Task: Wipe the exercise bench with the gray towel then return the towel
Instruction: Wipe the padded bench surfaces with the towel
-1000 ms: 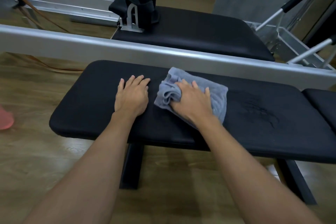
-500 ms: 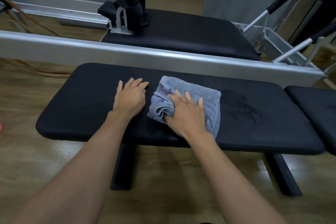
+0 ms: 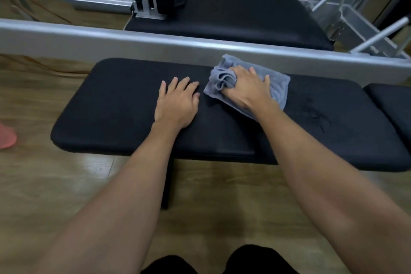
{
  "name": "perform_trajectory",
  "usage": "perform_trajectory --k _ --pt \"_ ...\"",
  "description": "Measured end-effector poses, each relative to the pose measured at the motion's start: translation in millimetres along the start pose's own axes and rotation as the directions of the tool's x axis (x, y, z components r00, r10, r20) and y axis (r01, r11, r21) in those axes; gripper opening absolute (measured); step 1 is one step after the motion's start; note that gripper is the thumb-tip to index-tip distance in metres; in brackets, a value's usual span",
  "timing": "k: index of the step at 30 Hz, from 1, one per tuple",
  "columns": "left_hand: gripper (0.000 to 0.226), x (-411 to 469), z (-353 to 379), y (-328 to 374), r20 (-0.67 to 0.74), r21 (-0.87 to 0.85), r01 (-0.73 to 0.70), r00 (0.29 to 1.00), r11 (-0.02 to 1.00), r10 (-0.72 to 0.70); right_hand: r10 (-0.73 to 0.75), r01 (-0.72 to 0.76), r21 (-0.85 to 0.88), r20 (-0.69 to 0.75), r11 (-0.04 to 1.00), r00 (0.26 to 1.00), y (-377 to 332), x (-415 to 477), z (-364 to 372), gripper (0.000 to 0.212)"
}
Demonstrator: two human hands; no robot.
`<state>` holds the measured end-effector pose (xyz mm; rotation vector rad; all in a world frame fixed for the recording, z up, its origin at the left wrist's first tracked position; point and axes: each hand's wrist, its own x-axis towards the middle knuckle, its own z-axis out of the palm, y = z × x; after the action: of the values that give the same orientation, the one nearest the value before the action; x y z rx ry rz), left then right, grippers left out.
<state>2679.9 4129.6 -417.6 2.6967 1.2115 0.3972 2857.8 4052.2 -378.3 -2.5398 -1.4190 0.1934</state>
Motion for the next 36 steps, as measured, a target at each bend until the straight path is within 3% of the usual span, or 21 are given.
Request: perform_trajectory --k 7,15,27,33,36 --pt "0.045 -2 2 -2 -0.008 0.011 -0.005 1.000 1.000 0.005 -0.013 0.012 -0.023 -0.040 1.000 0.999 -9 -27 2 0.050" --pt "0.045 -4 0 4 0.004 0.060 -0.001 1.000 0.998 0.001 -0.080 0.081 -0.084 0.008 0.993 0.997 -3 -172 12 0.074" --pt "0.046 -1 4 1 -0.008 0.071 -0.007 1.000 0.997 0.008 0.064 -0.065 0.037 0.030 0.997 0.997 26 40 -15 0.056" --pt "0.050 0 3 1 0.014 0.070 0.010 1.000 0.998 -0.011 -0.017 0.015 -0.039 -0.040 0.999 0.999 20 -18 -7 0.045" --pt "0.049 -2 2 3 0.015 0.073 0.007 1.000 0.997 -0.008 -0.061 0.060 -0.079 -0.014 0.995 0.998 27 -89 -3 0.056"
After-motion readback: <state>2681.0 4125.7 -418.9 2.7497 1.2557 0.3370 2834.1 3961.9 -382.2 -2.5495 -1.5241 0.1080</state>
